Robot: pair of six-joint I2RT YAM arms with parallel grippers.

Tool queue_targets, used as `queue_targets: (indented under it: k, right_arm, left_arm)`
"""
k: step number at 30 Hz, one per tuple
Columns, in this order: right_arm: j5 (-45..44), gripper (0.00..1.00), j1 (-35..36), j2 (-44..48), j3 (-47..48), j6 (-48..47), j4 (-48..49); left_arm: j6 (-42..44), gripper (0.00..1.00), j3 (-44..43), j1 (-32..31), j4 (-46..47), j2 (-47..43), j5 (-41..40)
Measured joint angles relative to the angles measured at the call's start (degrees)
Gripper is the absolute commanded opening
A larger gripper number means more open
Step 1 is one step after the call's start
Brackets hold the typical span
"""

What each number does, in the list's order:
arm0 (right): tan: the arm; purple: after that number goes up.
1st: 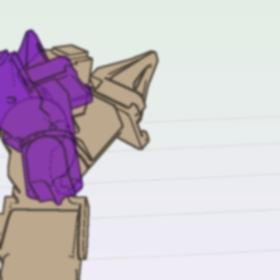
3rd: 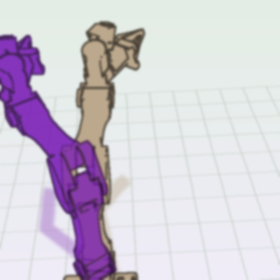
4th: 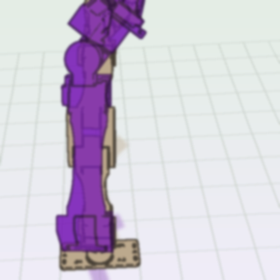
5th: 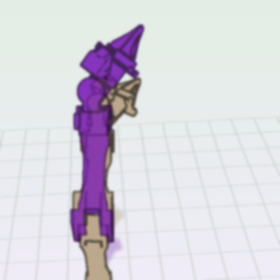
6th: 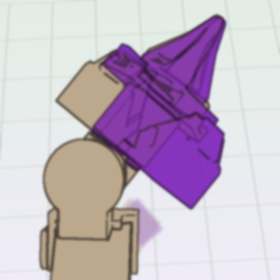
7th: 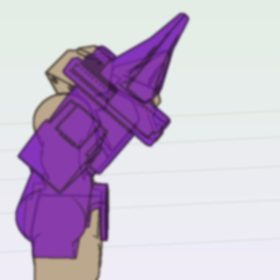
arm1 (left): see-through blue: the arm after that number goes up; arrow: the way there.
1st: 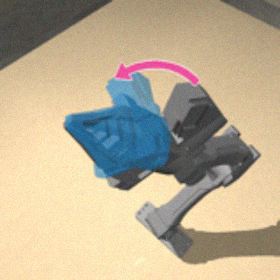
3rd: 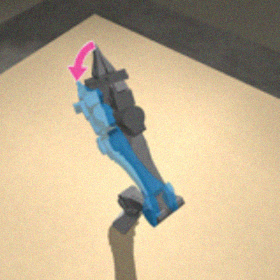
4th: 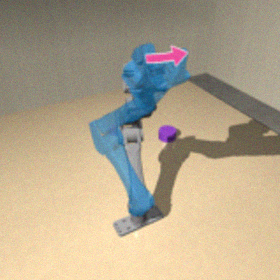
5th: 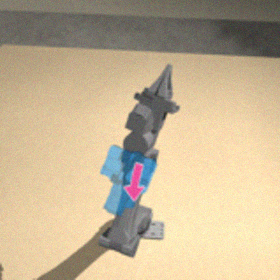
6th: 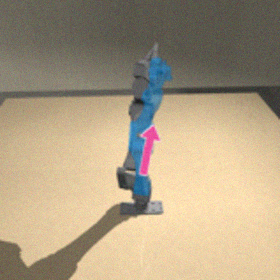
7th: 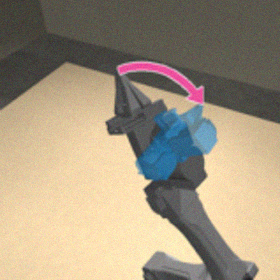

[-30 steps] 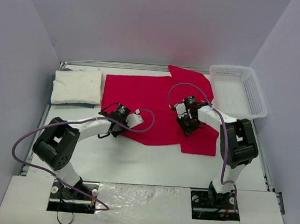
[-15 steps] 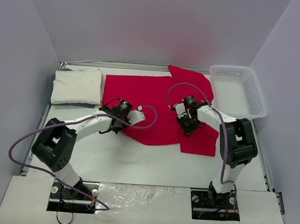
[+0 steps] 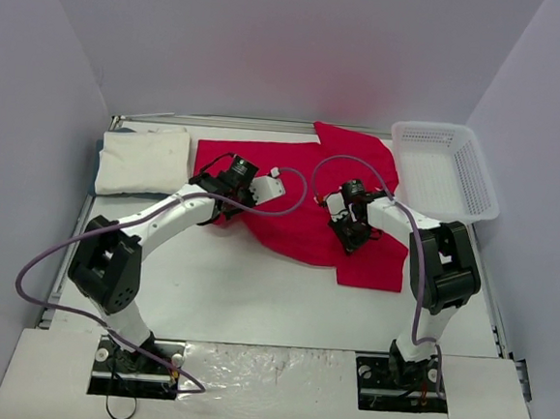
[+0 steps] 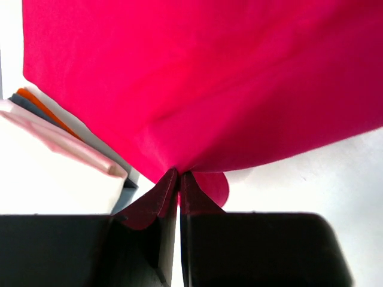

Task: Fold and stack the t-shirts
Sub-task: Flatten out the tshirt

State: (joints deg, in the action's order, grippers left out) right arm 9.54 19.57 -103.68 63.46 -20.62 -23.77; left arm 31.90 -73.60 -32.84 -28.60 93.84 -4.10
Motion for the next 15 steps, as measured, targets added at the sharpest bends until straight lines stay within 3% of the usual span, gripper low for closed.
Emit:
queue_targets:
  k: [15]
  right_arm:
    - [-0.17,0.00,0.02,-0.13,0.09,0.02,-0.07]
  left_arm:
    - [4.31,0.04,-18.82,0.00,1.49,22.12,-4.55]
